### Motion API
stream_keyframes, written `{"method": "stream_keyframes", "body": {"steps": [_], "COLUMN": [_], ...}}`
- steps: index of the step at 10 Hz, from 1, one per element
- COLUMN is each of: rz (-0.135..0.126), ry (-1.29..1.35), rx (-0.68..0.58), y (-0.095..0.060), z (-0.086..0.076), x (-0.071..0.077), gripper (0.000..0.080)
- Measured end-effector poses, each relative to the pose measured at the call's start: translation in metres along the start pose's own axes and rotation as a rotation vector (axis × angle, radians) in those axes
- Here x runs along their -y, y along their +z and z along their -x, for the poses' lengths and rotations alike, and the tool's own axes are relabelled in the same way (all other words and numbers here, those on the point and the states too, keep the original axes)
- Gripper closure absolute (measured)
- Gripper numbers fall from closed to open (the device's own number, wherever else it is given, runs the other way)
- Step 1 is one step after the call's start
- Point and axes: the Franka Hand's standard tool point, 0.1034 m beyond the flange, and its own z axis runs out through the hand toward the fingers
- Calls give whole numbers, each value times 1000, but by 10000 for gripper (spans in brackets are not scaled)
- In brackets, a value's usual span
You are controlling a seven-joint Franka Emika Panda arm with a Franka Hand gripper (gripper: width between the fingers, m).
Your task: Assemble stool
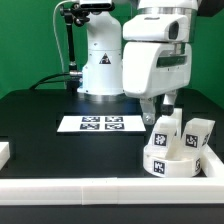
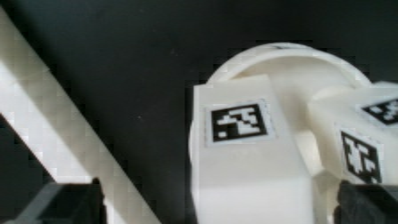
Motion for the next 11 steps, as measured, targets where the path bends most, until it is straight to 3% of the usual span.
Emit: {"method": "stream_keyframes", "body": {"steps": [4, 5, 6, 7, 11], "rz": [2, 1, 1, 2, 2], "ry": [-37, -26, -24, -19, 38], "rx": [41, 42, 42, 42, 42], "y": [13, 14, 14, 13, 14], "z": [4, 4, 4, 5, 6], "x": [4, 5, 4, 4, 3], "gripper": [151, 315, 315, 460, 460]}}
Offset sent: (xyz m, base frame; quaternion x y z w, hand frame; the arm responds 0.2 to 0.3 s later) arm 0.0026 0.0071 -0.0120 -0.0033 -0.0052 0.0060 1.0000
